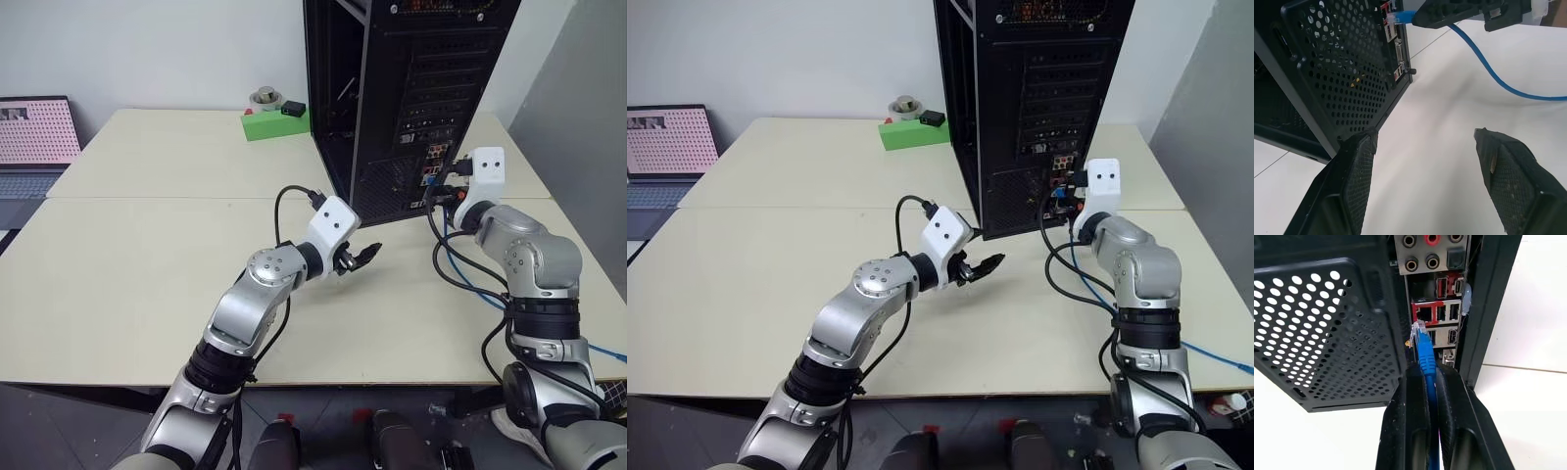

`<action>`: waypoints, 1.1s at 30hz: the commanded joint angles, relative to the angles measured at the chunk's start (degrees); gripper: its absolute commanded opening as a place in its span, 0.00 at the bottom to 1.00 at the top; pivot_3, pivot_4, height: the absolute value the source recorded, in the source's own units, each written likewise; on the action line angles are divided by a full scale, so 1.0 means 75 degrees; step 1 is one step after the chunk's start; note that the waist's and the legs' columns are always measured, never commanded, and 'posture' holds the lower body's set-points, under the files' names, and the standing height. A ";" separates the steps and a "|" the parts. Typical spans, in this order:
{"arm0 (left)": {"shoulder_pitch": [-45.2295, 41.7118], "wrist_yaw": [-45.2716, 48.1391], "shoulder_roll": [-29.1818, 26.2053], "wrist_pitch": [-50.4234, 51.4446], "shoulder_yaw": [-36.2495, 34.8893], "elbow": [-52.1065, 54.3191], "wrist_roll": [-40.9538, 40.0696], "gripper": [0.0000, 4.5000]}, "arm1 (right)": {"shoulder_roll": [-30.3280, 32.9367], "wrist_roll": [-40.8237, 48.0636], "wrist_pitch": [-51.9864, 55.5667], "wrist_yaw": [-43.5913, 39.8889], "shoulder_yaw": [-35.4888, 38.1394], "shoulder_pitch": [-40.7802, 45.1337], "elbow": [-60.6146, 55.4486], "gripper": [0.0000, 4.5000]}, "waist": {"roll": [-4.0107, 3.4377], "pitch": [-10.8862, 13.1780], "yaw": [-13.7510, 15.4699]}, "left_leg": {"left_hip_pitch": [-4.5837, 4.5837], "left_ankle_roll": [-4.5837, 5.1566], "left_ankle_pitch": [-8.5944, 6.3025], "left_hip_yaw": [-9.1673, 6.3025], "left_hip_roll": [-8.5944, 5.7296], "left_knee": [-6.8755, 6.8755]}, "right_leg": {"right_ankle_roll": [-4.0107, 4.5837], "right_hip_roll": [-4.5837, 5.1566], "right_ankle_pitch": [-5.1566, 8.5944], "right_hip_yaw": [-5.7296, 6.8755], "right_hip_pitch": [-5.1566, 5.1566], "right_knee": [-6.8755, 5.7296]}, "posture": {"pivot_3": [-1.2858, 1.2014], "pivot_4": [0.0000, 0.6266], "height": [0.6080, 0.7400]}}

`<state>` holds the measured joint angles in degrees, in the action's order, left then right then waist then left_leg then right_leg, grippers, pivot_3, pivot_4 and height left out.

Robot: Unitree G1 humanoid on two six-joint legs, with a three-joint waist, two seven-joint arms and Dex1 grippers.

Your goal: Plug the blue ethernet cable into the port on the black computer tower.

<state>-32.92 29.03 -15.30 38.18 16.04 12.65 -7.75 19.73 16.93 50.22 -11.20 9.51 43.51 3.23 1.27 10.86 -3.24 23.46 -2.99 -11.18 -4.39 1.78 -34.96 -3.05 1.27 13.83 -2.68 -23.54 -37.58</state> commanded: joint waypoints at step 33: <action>-0.0042 0.0057 0.0101 -0.0225 0.0045 0.0033 0.0099 0.75 | 0.0179 0.0109 -0.0370 -0.0172 0.0178 0.0710 0.0335 0.00 | -0.0002 0.0001 -0.0010 | 0.0000 0.0000 0.0000 0.0000 0.0000 0.0000 | 0.0000 0.0000 0.0000 0.0000 -0.0001 0.0001 | 0.52 0.24 1.00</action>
<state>-32.91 29.40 -14.93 37.99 16.04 12.33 -7.49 20.16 17.02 48.29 -11.78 9.55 46.06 7.32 1.25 10.87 -3.31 23.46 -2.99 -11.18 -4.39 1.78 -34.95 -3.05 1.26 13.83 -2.69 -23.55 -37.57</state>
